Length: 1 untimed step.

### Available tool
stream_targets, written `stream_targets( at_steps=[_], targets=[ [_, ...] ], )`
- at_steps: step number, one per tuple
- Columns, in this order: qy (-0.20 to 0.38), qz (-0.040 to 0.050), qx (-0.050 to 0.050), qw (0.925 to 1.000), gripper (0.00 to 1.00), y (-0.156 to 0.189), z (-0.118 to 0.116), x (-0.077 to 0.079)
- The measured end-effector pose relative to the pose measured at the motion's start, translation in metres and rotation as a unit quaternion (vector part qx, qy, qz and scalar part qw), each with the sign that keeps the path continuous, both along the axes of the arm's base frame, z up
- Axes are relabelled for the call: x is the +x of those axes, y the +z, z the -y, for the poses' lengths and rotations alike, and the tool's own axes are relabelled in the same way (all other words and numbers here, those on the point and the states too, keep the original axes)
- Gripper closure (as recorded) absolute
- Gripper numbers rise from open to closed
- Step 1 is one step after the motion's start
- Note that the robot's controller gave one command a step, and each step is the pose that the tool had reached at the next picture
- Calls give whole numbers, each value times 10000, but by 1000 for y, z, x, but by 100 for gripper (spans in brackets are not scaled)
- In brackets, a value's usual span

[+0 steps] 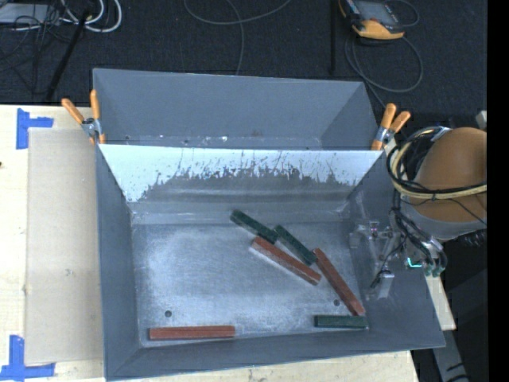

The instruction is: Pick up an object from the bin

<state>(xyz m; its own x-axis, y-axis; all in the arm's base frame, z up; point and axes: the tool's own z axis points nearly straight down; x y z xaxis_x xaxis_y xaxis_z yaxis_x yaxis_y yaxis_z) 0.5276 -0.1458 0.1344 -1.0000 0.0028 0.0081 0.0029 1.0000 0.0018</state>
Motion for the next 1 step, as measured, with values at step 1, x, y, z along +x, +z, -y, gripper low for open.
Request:
stream_targets(
  at_steps=[1],
  targets=[
    [2031, 95, -11, 9791, 0, -64, -16, -45]
  ],
)
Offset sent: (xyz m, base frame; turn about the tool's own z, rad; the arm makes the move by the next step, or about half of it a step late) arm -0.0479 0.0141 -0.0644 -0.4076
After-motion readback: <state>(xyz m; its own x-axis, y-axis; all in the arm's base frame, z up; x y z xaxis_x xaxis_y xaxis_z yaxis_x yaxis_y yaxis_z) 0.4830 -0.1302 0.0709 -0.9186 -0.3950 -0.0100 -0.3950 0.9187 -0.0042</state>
